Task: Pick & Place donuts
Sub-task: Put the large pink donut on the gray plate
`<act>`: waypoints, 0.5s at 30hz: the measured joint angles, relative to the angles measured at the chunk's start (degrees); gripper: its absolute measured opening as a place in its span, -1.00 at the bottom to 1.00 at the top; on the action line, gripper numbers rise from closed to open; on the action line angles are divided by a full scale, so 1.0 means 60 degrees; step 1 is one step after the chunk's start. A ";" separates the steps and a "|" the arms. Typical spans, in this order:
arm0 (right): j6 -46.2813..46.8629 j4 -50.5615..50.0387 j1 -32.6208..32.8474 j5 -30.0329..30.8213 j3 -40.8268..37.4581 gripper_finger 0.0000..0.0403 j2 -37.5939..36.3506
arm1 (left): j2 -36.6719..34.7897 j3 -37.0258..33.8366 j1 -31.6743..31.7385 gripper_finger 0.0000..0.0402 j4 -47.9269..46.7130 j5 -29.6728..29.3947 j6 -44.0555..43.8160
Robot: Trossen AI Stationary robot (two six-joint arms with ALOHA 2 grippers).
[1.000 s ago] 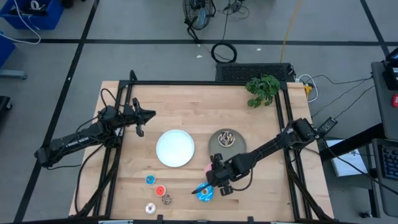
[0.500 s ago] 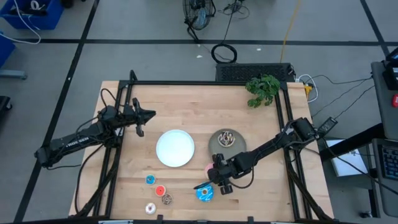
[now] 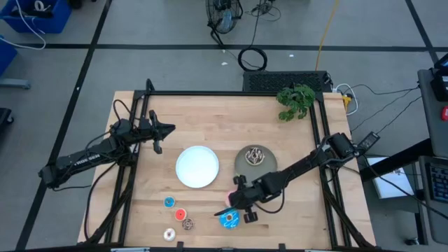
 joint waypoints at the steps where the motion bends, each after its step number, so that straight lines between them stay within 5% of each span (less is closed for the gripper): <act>1: -0.0037 -0.0037 0.0000 0.0010 0.0162 -0.95 0.0000 | -0.0001 0.0000 0.0001 -0.81 0.0000 0.0000 -0.0004; 15: 0.0157 -0.4258 -0.0015 0.1332 0.1822 -0.92 -0.0649 | 0.0004 0.0000 0.0001 -0.81 -0.0018 0.0004 -0.0033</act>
